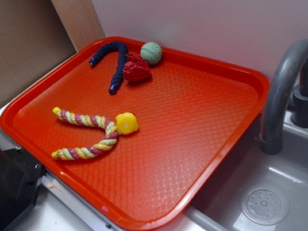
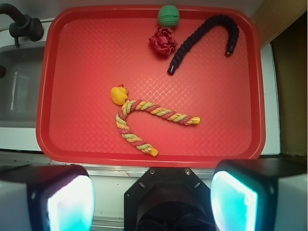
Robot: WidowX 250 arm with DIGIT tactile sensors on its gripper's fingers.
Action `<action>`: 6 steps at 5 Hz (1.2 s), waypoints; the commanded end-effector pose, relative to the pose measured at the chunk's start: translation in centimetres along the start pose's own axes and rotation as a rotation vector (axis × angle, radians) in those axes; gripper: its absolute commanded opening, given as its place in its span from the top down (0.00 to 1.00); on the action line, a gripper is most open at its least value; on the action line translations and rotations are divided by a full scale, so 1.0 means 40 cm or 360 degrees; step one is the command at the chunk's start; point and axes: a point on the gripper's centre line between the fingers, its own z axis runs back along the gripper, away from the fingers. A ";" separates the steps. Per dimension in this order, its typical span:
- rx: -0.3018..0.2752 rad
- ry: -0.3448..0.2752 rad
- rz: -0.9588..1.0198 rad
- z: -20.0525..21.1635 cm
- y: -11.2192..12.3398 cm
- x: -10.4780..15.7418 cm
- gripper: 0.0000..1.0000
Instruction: Grab the green ball.
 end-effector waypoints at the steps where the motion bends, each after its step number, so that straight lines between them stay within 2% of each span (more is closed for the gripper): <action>1: 0.0000 0.0000 0.0000 0.000 0.000 0.000 0.00; 2: -0.0020 -0.0171 0.0159 -0.121 0.009 0.112 0.00; 3: 0.0001 -0.0360 0.0201 -0.193 0.027 0.240 0.00; 4: -0.0115 -0.0432 0.0172 -0.241 0.037 0.363 0.00; 6: -0.0115 -0.0432 0.0172 -0.241 0.037 0.363 0.00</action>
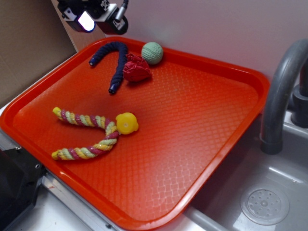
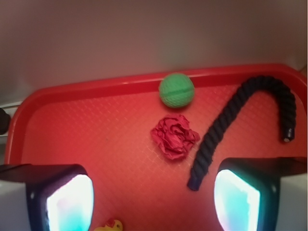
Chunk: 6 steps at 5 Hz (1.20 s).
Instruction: Grab the green ball.
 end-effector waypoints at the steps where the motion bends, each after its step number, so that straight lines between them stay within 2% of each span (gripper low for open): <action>1: -0.0005 -0.0090 0.0008 0.036 -0.001 0.038 0.00; 2: 0.0146 -0.0191 -0.0002 -0.096 0.033 0.104 0.00; 3: 0.0153 -0.0191 0.0044 -0.144 0.064 0.149 0.00; 4: 0.0104 -0.0199 0.0047 -0.200 0.076 0.170 0.00; 5: -0.0016 -0.0155 -0.0008 -0.263 0.061 0.163 0.00; 6: 0.0044 -0.0154 -0.0019 -0.309 0.048 0.143 1.00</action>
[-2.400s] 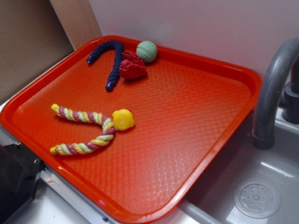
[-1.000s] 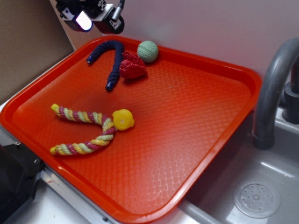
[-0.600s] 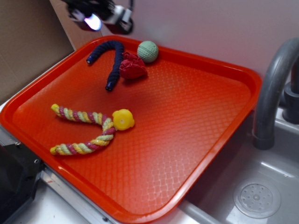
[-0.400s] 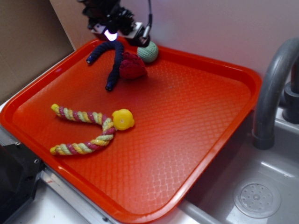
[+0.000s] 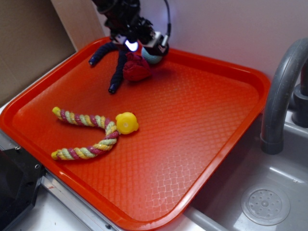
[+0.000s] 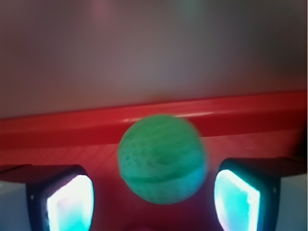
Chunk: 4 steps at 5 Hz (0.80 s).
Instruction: Grab the green ball.
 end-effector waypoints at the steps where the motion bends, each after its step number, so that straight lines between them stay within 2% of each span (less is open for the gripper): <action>1: 0.0183 -0.0164 -0.0044 -0.037 -0.009 0.021 1.00; 2: 0.0198 -0.0143 -0.0069 0.078 -0.037 0.018 1.00; 4: 0.0020 -0.0027 0.0044 0.399 -0.059 -0.112 1.00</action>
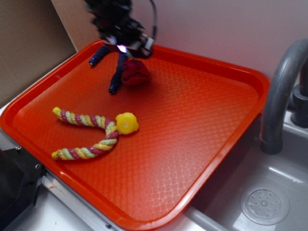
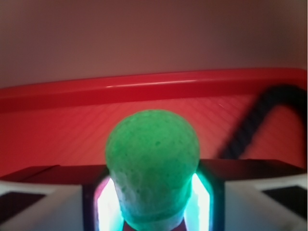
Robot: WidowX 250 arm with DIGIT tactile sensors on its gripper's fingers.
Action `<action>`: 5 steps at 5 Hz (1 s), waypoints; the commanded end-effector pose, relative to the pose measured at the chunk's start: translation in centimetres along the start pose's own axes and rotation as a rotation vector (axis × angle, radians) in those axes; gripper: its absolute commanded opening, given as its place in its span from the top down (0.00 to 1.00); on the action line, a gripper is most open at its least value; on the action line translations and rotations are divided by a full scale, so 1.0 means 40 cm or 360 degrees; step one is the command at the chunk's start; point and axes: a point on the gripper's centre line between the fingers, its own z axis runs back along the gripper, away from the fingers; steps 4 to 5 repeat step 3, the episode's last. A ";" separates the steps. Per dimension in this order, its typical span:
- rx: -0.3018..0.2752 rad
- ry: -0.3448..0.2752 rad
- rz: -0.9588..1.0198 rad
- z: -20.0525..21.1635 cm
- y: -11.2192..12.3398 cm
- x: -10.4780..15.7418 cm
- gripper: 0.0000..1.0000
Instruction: Grab the green ball.
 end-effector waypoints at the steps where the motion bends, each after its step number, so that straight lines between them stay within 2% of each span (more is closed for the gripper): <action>1: -0.0215 0.0063 0.0062 0.343 0.019 -0.078 1.00; 2: -0.0248 -0.0023 0.0031 0.439 0.019 -0.074 1.00; 3: -0.0090 -0.0095 -0.0031 0.365 0.005 -0.056 1.00; 5: -0.0090 -0.0095 -0.0031 0.365 0.005 -0.056 1.00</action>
